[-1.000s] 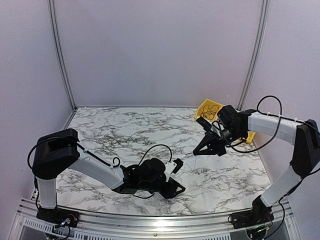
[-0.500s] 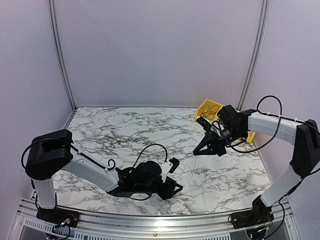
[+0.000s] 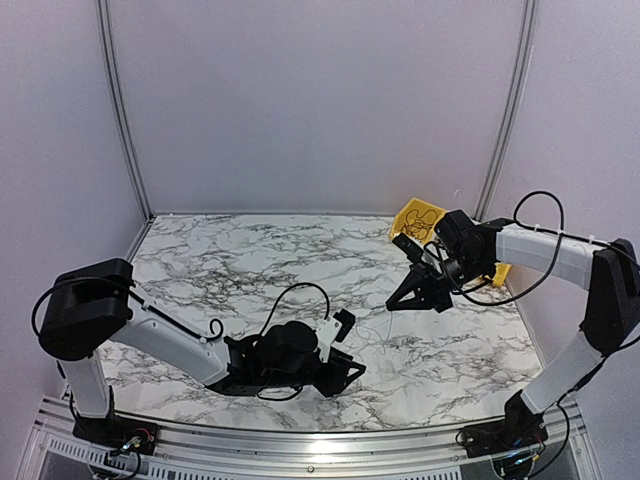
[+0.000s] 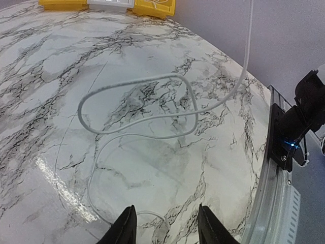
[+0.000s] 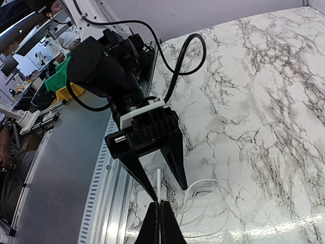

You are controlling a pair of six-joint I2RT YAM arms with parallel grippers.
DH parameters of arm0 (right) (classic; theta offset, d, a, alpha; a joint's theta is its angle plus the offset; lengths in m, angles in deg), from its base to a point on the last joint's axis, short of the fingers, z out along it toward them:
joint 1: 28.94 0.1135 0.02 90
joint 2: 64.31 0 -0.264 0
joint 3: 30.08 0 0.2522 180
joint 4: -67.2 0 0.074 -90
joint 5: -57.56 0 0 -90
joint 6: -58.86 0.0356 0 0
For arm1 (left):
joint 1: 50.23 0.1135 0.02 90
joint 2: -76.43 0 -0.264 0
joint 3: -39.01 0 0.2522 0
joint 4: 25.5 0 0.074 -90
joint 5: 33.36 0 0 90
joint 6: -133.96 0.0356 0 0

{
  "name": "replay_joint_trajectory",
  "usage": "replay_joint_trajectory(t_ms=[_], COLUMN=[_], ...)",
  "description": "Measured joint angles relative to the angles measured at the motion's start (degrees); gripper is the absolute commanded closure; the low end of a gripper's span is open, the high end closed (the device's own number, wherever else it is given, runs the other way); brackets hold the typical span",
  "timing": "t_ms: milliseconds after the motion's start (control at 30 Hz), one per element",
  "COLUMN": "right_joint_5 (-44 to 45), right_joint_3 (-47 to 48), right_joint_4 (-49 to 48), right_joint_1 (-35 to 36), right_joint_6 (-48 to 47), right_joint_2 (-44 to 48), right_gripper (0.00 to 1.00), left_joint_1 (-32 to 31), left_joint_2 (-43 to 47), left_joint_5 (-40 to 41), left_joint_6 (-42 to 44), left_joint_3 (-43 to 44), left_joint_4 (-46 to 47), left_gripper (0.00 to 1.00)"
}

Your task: Untangle the cables

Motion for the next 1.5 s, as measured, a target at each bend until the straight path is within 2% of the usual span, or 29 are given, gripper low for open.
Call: replay_joint_trajectory(t_ms=[233,600,733,933,1100,1267,1500], right_joint_5=[0.0,0.0,0.1,1.2,5.4,12.5,27.0], right_joint_3=[0.0,0.0,0.0,0.1,5.1,16.8,19.9], right_joint_4=[0.0,0.0,0.0,0.0,-0.2,-4.7,-14.1], right_joint_1=[0.0,0.0,0.0,-1.6,-11.5,-20.7,-21.7], right_joint_6=[0.0,0.0,0.0,0.1,2.3,8.0,16.8], right_joint_2=[0.0,0.0,0.0,0.1,0.1,0.4,4.0], right_gripper=[1.0,1.0,1.0,1.0,1.0,1.0,1.0], left_joint_1=[0.2,1.1,1.6,1.9,1.9,1.9,1.9], left_joint_2=[-3.1,-6.4,-6.9,-5.9,0.4,5.6,6.1], left_joint_5=[-1.8,-6.3,-7.1,-7.1,-6.8,-6.1,-5.2], left_joint_6=[-0.9,-2.4,-3.0,-3.7,-4.8,-6.7,-9.1], left_joint_3=[2.6,7.4,7.9,6.4,-0.5,-5.9,-8.3], left_joint_4=[-0.5,-4.6,-6.6,-7.8,-8.5,-8.7,-9.6], left_gripper=[0.64,0.79,1.0,1.0,1.0,1.0,1.0])
